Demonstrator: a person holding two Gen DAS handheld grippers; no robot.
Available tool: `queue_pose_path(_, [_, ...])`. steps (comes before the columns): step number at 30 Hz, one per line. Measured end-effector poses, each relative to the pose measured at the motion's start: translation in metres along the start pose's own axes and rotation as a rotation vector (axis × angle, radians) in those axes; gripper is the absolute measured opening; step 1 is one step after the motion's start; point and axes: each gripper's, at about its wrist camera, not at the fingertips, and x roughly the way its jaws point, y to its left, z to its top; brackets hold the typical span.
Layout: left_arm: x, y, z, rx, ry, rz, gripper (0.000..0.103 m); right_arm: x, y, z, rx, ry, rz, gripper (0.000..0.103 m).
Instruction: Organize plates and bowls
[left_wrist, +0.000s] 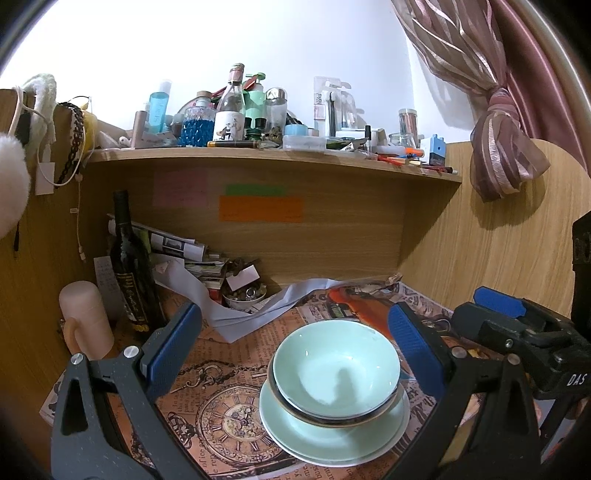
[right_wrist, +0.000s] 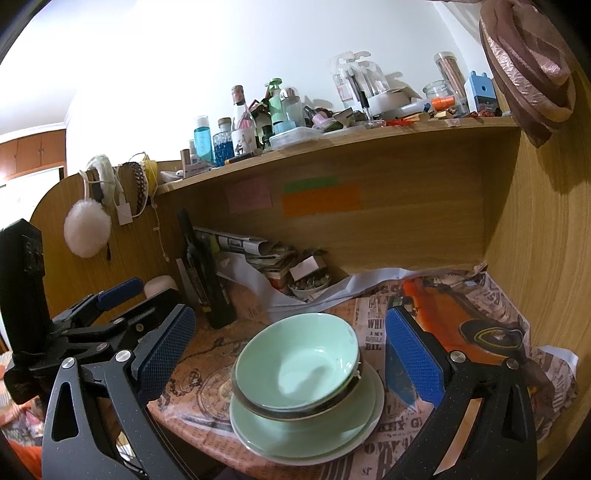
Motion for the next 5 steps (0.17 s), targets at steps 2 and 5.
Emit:
queue_pose_path(2, [0.0008,0.0003,0.0000,-0.001,0.004,-0.006,0.103,0.0012,0.0005,-0.0009,0.001,0.002,-0.004,0.103])
queue_pose_path(5, [0.0032,0.0020,-0.0001,-0.009,0.010,-0.009,0.103,0.0044,-0.0001,-0.0017,0.005,0.008,-0.007,0.103])
